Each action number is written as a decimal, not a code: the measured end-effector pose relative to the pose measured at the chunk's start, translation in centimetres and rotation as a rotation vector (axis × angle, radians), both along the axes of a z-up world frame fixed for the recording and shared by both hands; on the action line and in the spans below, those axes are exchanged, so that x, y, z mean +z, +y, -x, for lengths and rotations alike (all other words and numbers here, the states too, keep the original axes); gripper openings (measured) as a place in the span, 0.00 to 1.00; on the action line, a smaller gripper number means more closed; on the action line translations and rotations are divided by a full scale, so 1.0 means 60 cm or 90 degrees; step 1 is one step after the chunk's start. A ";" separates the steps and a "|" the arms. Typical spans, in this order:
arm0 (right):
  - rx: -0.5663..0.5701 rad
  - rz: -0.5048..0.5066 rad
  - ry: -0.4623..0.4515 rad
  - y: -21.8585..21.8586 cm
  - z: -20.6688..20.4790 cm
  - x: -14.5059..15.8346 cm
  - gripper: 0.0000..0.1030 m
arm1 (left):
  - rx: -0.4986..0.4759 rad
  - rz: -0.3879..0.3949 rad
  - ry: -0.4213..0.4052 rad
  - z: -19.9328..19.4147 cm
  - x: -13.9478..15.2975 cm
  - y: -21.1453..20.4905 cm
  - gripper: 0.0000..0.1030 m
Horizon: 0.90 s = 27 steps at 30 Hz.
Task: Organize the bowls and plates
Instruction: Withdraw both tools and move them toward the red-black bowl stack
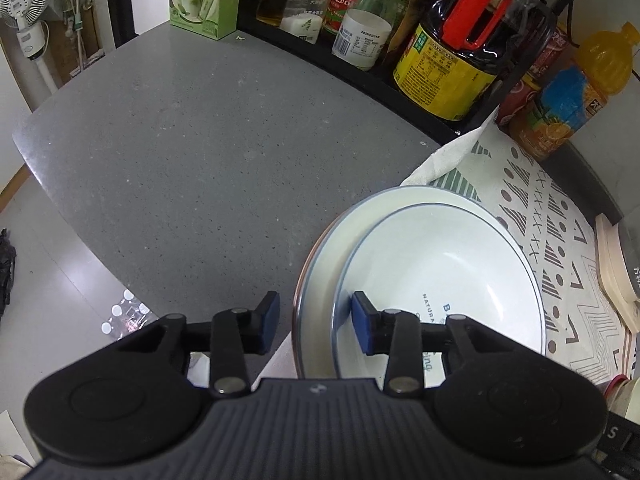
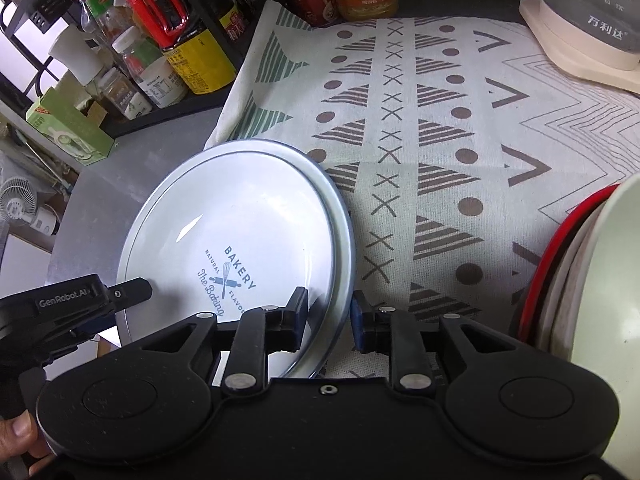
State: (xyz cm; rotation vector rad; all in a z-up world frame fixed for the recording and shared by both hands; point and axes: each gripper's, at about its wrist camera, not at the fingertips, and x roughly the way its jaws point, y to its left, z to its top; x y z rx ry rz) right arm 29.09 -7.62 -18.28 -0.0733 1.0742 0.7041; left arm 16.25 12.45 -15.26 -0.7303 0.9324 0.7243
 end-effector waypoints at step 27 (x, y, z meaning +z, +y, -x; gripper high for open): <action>-0.030 -0.143 -0.126 -0.147 0.035 0.154 1.00 | -0.141 -0.064 -0.060 -0.023 0.163 -0.123 1.00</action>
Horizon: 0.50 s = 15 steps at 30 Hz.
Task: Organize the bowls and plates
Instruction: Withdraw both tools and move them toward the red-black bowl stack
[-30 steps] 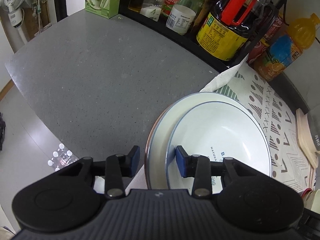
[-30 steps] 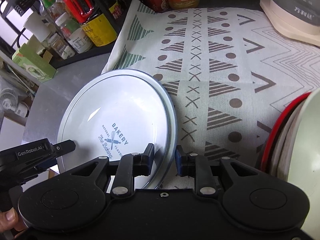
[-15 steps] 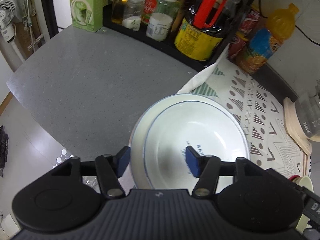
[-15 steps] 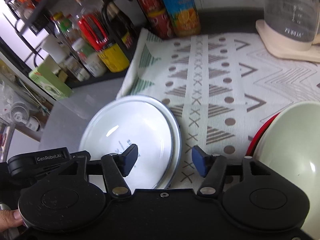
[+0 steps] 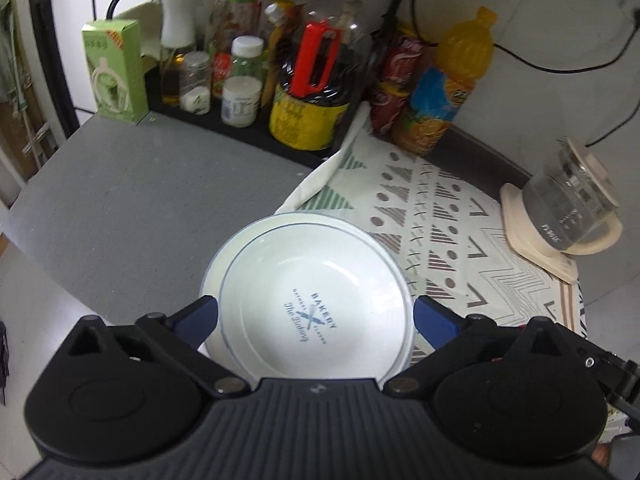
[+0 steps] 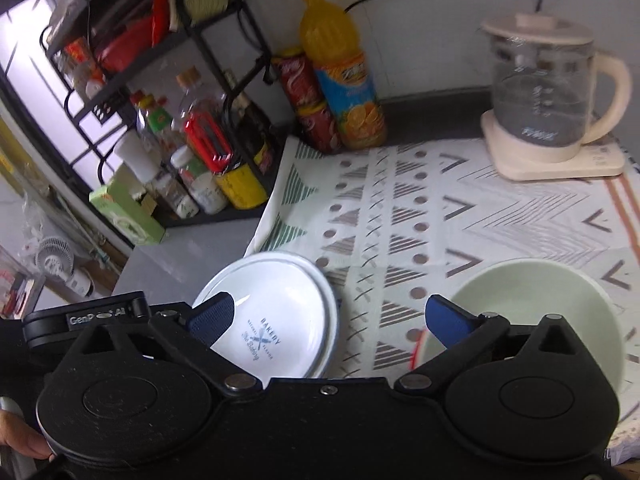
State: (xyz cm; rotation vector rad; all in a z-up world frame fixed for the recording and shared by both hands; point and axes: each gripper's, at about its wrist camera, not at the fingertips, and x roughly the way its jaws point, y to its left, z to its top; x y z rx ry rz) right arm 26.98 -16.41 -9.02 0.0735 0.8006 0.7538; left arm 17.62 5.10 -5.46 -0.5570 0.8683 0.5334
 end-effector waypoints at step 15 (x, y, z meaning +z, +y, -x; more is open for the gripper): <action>-0.106 -0.005 -0.046 -0.113 0.009 0.013 1.00 | -0.089 -0.018 -0.052 -0.024 0.027 -0.080 1.00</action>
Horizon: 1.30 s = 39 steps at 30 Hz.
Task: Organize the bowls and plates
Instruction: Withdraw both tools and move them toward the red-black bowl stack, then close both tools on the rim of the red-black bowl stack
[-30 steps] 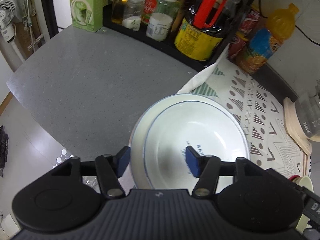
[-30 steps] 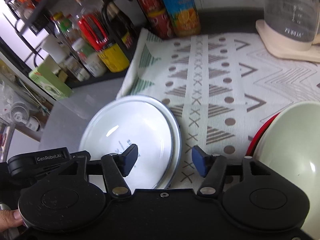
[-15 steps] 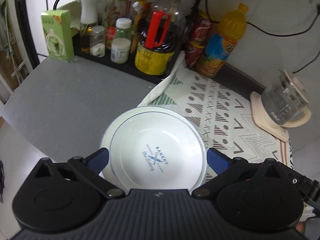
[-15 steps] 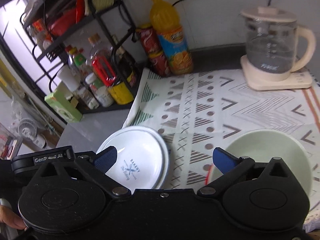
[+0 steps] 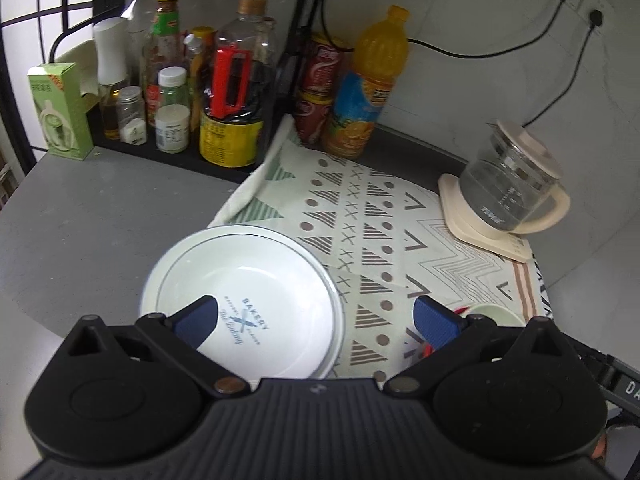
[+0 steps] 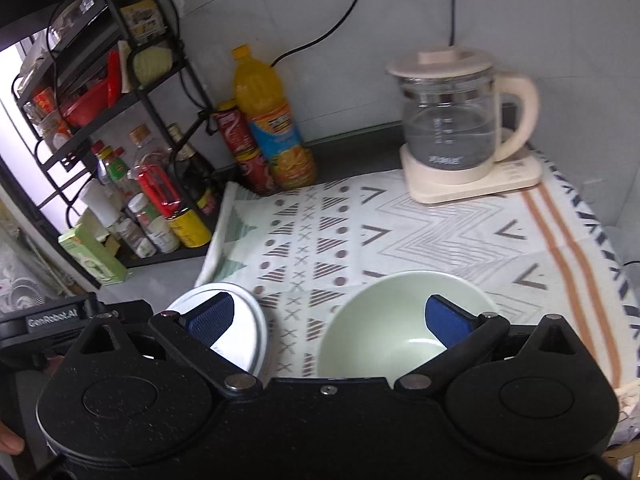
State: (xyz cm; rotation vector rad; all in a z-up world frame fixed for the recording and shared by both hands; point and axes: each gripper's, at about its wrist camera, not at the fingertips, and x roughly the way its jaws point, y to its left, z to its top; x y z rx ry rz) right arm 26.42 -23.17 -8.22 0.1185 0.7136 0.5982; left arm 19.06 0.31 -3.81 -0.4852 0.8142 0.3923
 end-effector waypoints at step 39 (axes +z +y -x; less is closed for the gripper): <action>-0.163 -0.006 0.121 -0.175 -0.022 -0.116 0.95 | -0.192 0.028 0.113 -0.137 -0.100 -0.144 0.98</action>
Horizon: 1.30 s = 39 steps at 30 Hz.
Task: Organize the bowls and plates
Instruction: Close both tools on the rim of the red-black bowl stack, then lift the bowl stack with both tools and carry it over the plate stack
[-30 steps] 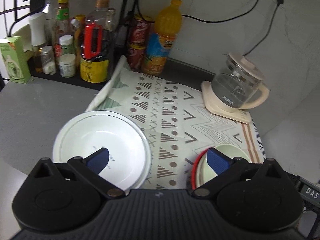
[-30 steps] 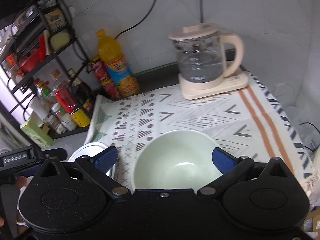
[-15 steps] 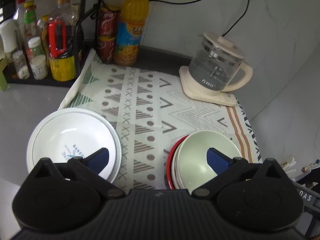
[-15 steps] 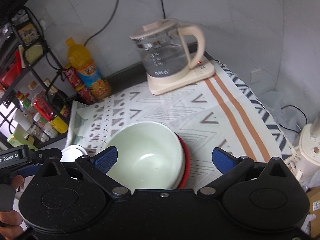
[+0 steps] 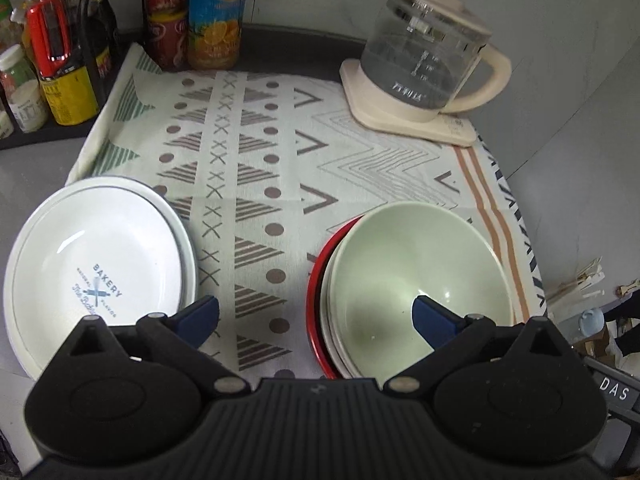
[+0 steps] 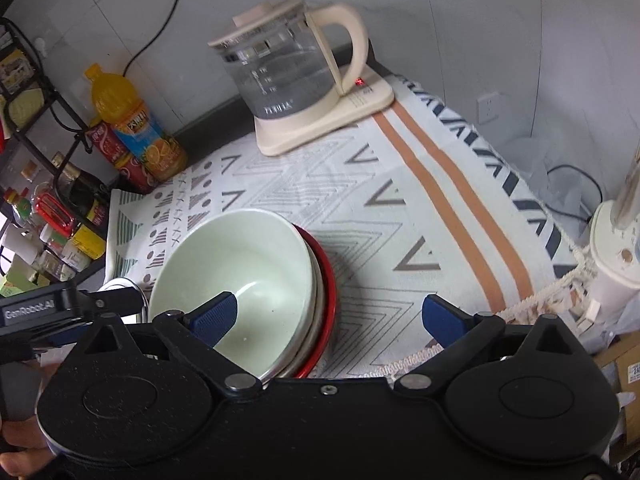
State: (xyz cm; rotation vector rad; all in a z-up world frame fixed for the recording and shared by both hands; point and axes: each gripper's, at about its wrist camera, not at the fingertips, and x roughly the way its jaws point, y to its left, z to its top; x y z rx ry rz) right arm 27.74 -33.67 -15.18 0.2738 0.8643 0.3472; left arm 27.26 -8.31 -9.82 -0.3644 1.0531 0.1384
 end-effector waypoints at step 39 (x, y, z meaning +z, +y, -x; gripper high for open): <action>0.033 -0.023 0.122 0.057 -0.070 -0.088 0.28 | -0.001 0.106 0.061 -0.036 -0.086 0.021 0.30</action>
